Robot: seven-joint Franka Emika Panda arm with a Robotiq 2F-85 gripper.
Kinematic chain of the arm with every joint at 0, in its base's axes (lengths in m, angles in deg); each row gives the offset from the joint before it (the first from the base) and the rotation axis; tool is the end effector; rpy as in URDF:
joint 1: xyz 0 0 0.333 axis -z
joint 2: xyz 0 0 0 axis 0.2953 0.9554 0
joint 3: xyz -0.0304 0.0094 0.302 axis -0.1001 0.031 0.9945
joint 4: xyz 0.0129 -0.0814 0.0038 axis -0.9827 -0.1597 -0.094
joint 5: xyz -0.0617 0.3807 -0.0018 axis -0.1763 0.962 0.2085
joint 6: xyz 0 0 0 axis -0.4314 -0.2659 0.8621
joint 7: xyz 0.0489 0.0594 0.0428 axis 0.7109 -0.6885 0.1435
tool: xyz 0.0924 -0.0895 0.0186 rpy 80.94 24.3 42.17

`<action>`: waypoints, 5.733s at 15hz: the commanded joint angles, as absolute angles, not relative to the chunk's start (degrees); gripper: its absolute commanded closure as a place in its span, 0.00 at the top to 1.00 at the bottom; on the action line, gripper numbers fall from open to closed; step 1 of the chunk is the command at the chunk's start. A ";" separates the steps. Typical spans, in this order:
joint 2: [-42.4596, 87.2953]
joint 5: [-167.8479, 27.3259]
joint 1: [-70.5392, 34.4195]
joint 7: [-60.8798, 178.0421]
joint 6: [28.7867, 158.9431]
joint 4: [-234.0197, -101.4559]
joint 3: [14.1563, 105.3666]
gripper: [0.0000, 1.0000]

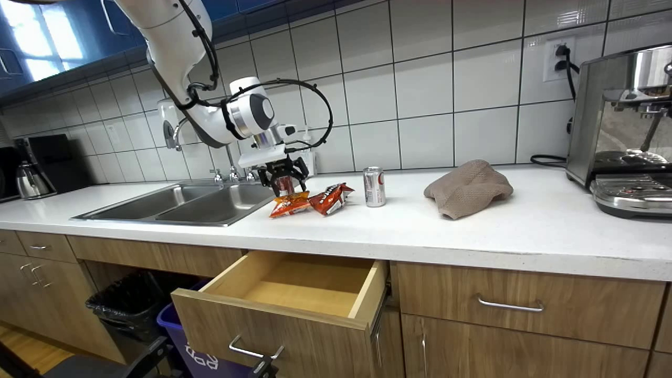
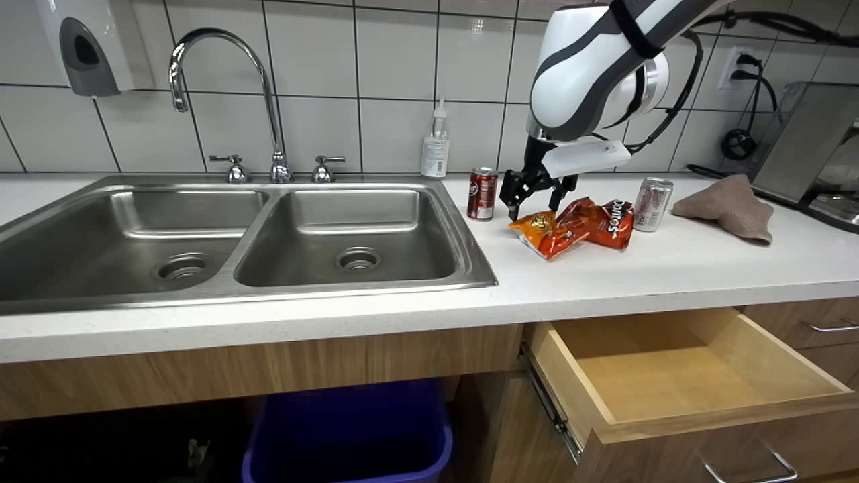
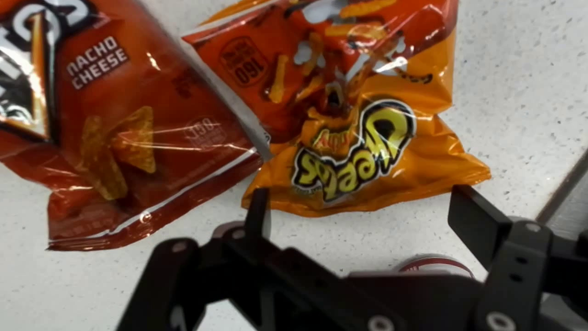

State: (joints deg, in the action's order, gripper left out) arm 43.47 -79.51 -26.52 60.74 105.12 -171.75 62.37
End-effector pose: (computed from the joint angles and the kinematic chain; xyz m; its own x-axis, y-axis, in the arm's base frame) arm 0.6846 0.0978 0.2128 0.9571 0.2012 0.2085 0.1738 -0.9744 0.1424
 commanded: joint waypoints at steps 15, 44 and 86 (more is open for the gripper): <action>47.84 -78.04 -26.88 60.66 101.44 -166.12 62.27 1.00; 35.97 -79.02 -27.42 62.34 104.84 -185.49 62.02 1.00; 12.26 -79.77 -25.11 69.91 114.00 -219.31 60.92 1.00</action>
State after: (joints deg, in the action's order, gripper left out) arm 15.38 -78.64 -26.15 67.77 113.09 -216.93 60.47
